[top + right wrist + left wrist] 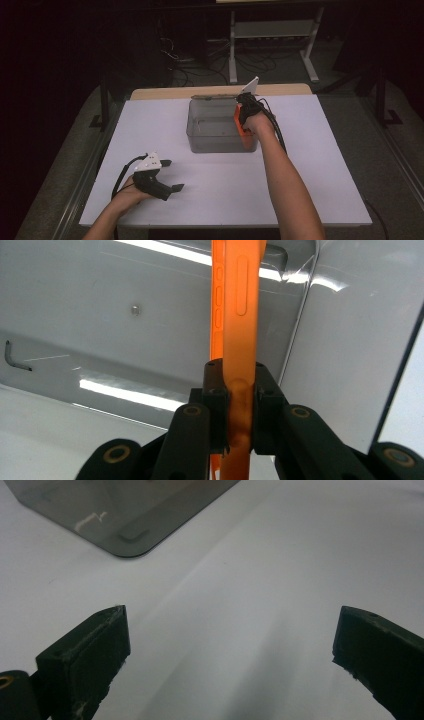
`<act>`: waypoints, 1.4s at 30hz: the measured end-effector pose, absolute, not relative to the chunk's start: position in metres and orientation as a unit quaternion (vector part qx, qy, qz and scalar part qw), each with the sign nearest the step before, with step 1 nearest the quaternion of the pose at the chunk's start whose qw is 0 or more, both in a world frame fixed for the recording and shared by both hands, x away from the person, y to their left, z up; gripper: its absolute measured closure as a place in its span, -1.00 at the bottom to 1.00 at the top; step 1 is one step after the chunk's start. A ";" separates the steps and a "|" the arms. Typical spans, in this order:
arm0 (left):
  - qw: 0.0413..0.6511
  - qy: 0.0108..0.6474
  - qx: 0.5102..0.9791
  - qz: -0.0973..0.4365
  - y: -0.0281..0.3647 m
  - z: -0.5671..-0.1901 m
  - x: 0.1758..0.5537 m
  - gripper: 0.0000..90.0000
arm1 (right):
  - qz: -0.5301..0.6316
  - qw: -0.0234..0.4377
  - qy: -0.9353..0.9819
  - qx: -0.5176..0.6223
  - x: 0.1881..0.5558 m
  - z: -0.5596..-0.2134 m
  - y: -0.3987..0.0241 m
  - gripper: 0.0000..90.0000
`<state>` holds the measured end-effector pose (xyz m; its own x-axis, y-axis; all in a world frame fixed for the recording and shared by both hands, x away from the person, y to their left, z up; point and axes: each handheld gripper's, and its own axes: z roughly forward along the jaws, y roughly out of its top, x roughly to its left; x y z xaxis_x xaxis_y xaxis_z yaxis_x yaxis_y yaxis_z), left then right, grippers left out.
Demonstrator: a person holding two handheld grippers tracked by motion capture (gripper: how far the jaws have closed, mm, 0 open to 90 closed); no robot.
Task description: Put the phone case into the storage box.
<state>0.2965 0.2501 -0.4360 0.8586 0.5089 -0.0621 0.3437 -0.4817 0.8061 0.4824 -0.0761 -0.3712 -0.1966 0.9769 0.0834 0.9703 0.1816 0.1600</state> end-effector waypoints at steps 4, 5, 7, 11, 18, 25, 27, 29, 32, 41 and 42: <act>0.444 0.249 0.856 0.093 0.250 -0.436 0.297 -0.97 | 0.089 0.017 0.770 0.631 0.483 -0.371 -0.076 0.74; 0.444 0.249 0.856 0.092 0.250 -0.436 0.296 -0.97 | 0.089 0.017 0.770 0.632 0.483 -0.372 -0.076 0.74; 0.444 0.248 0.856 0.093 0.250 -0.436 0.296 -0.97 | 0.088 0.015 0.771 0.630 0.483 -0.372 -0.075 0.73; 0.444 0.249 0.856 0.092 0.250 -0.436 0.297 -0.97 | 0.087 0.017 0.773 0.628 0.483 -0.373 -0.075 0.72; 0.445 0.249 0.856 0.092 0.250 -0.436 0.297 -0.97 | 0.090 0.017 0.772 0.628 0.482 -0.371 -0.075 0.65; 0.445 0.250 0.855 0.092 0.250 -0.436 0.296 -0.97 | 0.095 0.025 0.777 0.622 0.481 -0.367 -0.076 0.54; 0.446 0.249 0.855 0.092 0.250 -0.436 0.297 -0.97 | 0.094 0.027 0.778 0.621 0.481 -0.365 -0.077 0.52; 0.444 0.248 0.856 0.092 0.250 -0.436 0.297 -0.97 | 0.095 0.028 0.777 0.622 0.481 -0.363 -0.078 0.51; 0.444 0.247 0.857 0.092 0.249 -0.437 0.297 -0.97 | 0.096 0.032 0.778 0.620 0.481 -0.359 -0.080 0.50; 0.443 0.246 0.857 0.092 0.249 -0.436 0.297 -0.97 | 0.100 0.038 0.779 0.618 0.480 -0.352 -0.081 0.48; 0.443 0.246 0.857 0.092 0.249 -0.436 0.297 -0.97 | 0.100 0.039 0.778 0.618 0.480 -0.352 -0.081 0.48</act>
